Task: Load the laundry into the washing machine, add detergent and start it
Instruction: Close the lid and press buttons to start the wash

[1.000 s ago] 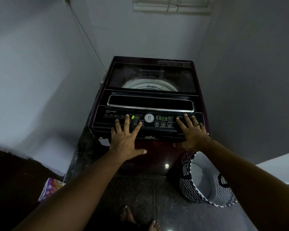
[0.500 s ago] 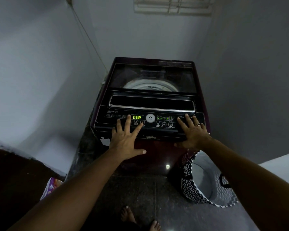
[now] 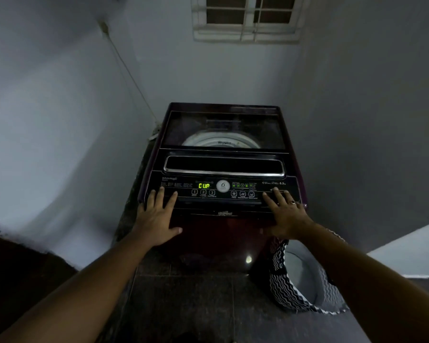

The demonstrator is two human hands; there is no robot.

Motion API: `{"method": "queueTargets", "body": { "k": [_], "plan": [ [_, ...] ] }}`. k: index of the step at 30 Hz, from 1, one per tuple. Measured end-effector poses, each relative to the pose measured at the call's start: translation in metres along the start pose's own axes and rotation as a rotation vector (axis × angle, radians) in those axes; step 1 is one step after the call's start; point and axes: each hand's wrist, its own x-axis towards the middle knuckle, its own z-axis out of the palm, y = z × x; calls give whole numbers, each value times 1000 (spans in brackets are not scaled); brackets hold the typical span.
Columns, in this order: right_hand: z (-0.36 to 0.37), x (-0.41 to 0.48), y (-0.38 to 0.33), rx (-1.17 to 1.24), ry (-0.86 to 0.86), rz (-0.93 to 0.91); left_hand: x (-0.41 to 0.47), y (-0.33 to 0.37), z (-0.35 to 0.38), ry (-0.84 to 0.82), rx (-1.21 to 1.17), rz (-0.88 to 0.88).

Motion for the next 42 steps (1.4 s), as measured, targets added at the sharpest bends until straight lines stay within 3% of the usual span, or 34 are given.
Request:
{"method": "queueTargets", "body": {
  "k": [9, 23, 42],
  "plan": [
    [-1, -10, -14, 51, -78, 84, -2, -12, -6, -95, 3, 72],
    [6, 0, -12, 260, -97, 131, -1, -9, -8, -28, 132, 121],
    [8, -6, -8, 31, 20, 57, 16, 6, -4, -133, 45, 115]
  ]
}}
